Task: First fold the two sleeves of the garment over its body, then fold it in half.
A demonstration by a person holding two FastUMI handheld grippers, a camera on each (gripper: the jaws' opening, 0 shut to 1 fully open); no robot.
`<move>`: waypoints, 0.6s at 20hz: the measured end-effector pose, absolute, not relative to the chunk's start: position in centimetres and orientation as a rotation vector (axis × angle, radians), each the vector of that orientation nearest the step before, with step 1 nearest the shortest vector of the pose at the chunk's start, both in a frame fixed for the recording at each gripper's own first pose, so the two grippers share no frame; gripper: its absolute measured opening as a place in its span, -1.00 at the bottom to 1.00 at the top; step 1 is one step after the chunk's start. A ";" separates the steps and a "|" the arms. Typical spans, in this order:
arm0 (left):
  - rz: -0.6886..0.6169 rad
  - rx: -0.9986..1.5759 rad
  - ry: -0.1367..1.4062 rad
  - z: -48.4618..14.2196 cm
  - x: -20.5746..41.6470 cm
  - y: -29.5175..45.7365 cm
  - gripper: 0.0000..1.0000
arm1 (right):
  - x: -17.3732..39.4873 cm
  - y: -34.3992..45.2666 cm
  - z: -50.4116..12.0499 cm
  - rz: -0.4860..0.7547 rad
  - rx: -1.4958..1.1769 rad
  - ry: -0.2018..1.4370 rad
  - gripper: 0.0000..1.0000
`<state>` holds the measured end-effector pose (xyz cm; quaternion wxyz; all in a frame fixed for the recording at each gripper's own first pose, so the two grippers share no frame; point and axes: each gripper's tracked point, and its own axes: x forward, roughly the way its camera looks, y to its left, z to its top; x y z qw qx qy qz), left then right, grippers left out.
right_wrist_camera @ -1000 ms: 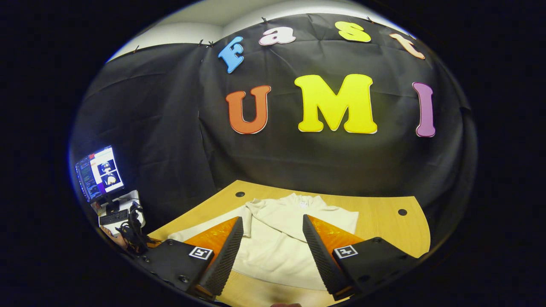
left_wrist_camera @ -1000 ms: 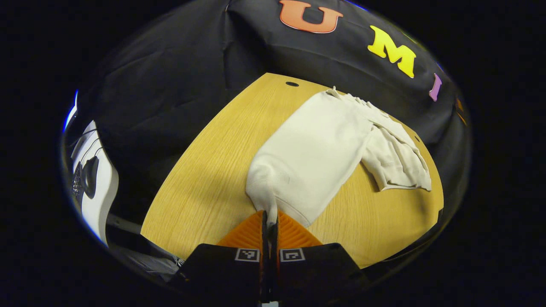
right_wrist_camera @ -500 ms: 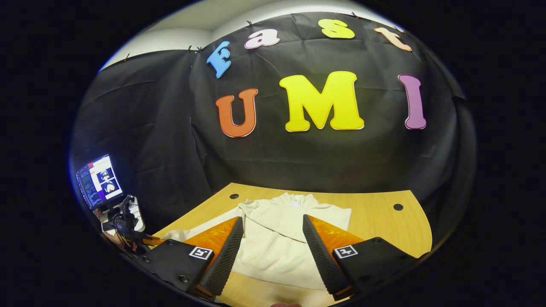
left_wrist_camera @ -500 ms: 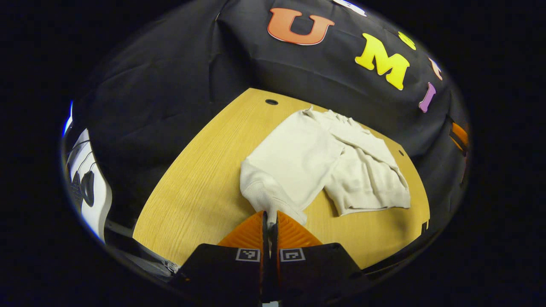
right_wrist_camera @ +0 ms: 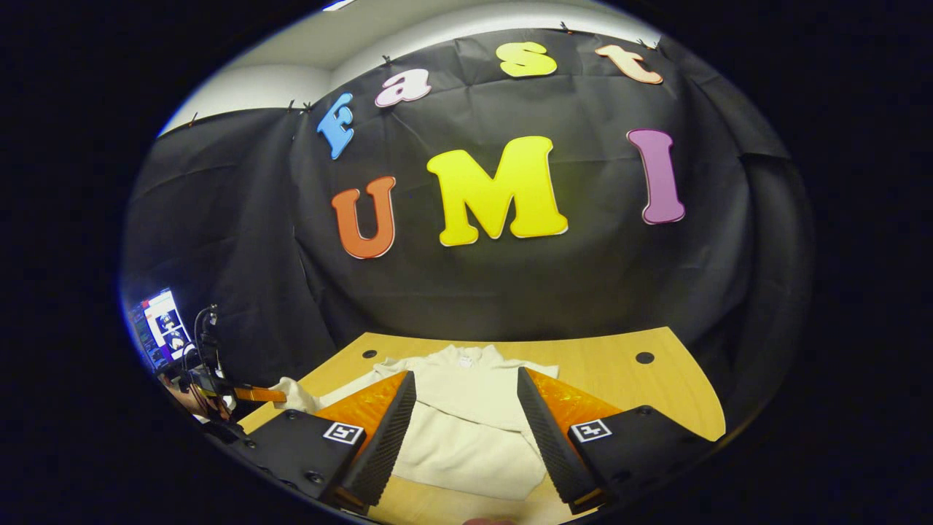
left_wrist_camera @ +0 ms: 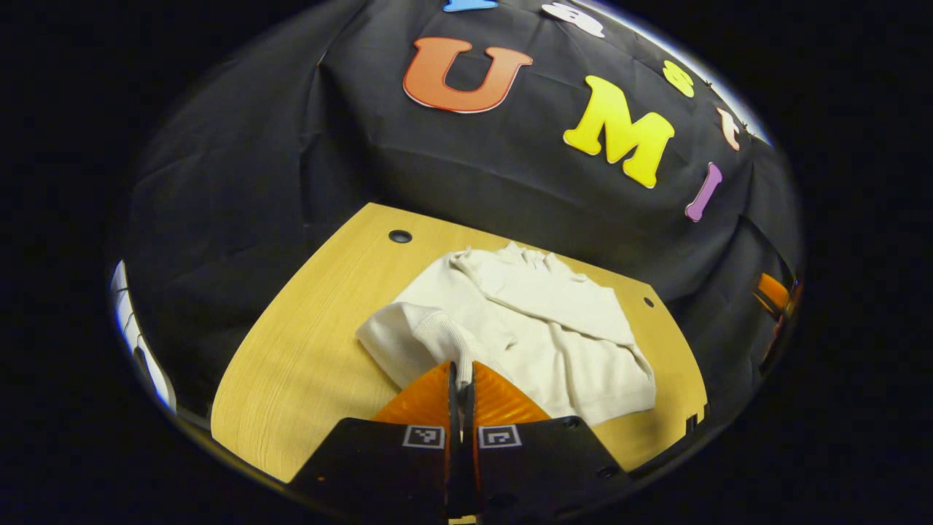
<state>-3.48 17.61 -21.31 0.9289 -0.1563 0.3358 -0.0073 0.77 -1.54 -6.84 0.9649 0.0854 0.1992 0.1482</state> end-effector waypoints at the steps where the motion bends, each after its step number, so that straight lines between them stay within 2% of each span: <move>1: -0.022 -0.333 0.675 -20.8 -2.0 17.2 -0.94 | 0.6 -2.5 -6.7 0.289 0.175 0.396 0.75; 6: -0.082 -0.364 0.570 -16.2 5.6 14.2 -0.94 | 0.4 -7.3 -6.7 0.184 0.194 0.373 0.75; 12: -0.247 -0.335 0.545 -14.0 12.7 6.4 -0.94 | 0.2 -13.1 -7.0 0.048 0.232 0.362 0.75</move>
